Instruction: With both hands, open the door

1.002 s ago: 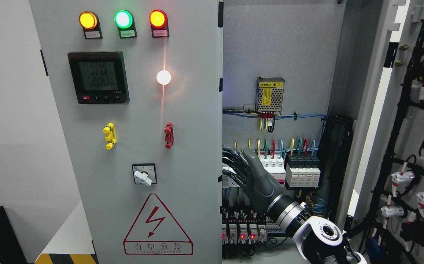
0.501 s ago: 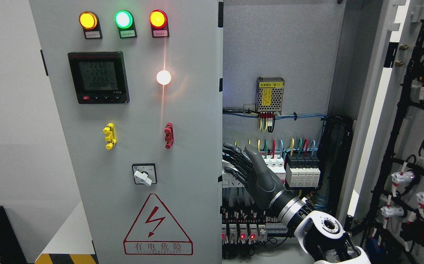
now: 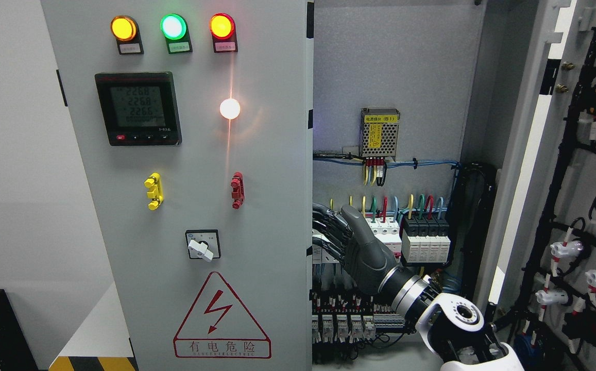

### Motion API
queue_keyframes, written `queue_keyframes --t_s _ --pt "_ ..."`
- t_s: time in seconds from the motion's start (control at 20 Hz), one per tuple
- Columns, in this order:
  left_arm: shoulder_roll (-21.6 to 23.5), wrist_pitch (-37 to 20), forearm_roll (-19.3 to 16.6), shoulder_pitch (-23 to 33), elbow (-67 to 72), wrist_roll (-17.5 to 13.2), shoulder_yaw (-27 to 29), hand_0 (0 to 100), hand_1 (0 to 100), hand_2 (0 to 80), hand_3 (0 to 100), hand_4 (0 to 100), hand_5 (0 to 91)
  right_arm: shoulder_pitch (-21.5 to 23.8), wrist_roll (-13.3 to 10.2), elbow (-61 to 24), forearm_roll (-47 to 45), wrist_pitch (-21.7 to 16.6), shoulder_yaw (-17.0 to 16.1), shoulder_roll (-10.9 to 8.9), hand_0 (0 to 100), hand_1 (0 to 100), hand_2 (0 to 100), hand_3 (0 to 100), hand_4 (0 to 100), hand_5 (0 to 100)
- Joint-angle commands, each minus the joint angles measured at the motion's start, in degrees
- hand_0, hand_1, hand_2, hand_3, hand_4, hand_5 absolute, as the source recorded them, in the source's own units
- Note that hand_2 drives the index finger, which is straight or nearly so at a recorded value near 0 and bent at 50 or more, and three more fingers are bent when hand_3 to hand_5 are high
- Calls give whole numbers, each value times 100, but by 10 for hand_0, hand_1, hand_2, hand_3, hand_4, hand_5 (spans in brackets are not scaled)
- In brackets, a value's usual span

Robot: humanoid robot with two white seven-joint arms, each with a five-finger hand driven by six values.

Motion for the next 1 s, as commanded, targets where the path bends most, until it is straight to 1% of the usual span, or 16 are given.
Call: queue_keyframes --t_s 0.0,0.05,0.2,0.25,0.45,0.5,0.6,0.65,0.95 --pt "0 1 -4 149 -1 0 0 0 0 0 0 0 0 -101 55 113 0 -1 -92 -1 191 0 0 0 0 0" --pt "0 1 -4 149 -1 0 0 0 0 0 0 0 0 -101 99 121 0 -1 -92 -1 191 0 0 0 0 0" --pt "0 1 -4 149 -1 0 0 0 0 0 0 0 0 -110 423 122 0 7 -92 -1 192 0 0 0 0 0" --pt "0 1 -4 149 -1 0 0 0 0 0 0 0 0 -110 485 122 0 7 -92 8 192 0 0 0 0 0" --pt "0 1 -4 149 -1 0 0 0 0 0 0 0 0 -128 547 174 0 16 -92 -1 192 0 0 0 0 0" --pt "0 1 5 149 -1 0 0 0 0 0 0 0 0 -145 634 200 0 16 -92 -1 192 0 0 0 0 0" --pt "0 1 5 149 -1 0 0 0 0 0 0 0 0 -163 880 262 0 16 -92 -1 192 0 0 0 0 0" --pt "0 1 5 149 -1 0 0 0 0 0 0 0 0 -172 951 271 0 16 -92 -1 192 0 0 0 0 0" --pt "0 1 -4 149 -1 0 0 0 0 0 0 0 0 -242 995 385 0 16 -92 -1 192 0 0 0 0 0"
